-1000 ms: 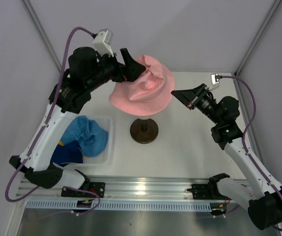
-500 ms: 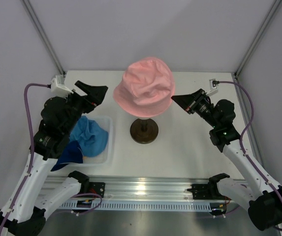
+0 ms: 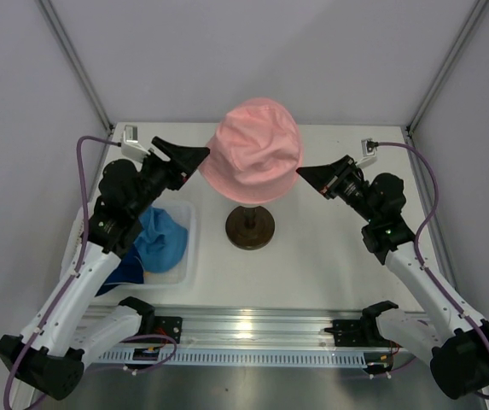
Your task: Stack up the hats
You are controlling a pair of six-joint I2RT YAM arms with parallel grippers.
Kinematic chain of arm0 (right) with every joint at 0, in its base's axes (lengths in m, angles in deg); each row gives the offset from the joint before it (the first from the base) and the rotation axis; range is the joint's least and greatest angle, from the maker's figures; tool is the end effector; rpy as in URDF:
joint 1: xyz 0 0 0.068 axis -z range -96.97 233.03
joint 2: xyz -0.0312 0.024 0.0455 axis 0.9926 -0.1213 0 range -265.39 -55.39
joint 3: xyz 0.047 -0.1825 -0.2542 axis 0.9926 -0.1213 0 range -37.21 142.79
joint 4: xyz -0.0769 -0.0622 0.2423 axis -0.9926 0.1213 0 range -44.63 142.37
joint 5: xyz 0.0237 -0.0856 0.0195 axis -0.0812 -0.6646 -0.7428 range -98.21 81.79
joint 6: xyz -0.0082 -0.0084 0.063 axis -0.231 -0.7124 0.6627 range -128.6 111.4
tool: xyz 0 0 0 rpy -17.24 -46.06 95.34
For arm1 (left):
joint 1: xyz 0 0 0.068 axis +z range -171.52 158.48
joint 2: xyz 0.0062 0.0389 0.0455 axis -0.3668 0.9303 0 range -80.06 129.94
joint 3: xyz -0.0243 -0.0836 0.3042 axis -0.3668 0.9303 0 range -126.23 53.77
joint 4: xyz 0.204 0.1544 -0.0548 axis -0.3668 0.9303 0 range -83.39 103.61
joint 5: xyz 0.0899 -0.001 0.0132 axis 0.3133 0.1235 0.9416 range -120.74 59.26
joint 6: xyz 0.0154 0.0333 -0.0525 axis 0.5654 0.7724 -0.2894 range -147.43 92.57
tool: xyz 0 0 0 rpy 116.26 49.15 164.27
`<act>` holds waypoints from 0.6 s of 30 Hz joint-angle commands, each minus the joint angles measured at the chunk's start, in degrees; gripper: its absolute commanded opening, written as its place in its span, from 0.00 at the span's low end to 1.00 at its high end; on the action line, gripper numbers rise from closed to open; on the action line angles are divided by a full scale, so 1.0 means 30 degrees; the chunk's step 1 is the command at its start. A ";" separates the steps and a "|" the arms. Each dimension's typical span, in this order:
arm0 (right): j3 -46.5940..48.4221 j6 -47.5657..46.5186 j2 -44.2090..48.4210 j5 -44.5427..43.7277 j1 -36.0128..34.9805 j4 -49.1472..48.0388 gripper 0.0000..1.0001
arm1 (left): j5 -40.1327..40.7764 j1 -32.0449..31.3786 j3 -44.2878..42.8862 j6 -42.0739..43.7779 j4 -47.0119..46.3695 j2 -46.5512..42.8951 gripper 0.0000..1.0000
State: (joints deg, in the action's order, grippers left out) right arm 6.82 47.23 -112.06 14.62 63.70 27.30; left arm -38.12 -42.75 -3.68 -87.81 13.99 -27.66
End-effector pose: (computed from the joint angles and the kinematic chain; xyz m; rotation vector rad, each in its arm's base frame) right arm 0.2031 0.0917 0.3877 0.1634 1.6303 1.3287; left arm 0.1782 -0.0761 0.4345 -0.4832 1.6818 -1.1809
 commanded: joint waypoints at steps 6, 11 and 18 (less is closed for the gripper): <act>0.0616 -0.0067 -0.0535 -0.0315 -0.0089 -0.0656 0.00 | -0.1877 0.0047 0.0663 -0.1728 -0.3630 0.0492 0.44; 0.0850 -0.0037 -0.0741 -0.0315 -0.0060 -0.0659 0.00 | -0.0912 0.0047 0.0840 -0.1904 -0.2813 0.0112 0.01; 0.2051 -0.1091 -0.0653 -0.1544 -0.0001 0.1623 0.00 | 0.5206 -0.0070 0.1629 -0.1845 0.0438 -0.0970 0.01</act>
State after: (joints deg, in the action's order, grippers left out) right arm 9.01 46.43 -114.22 13.46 63.68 29.92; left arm -34.27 -43.10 -0.75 -93.03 10.16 -28.27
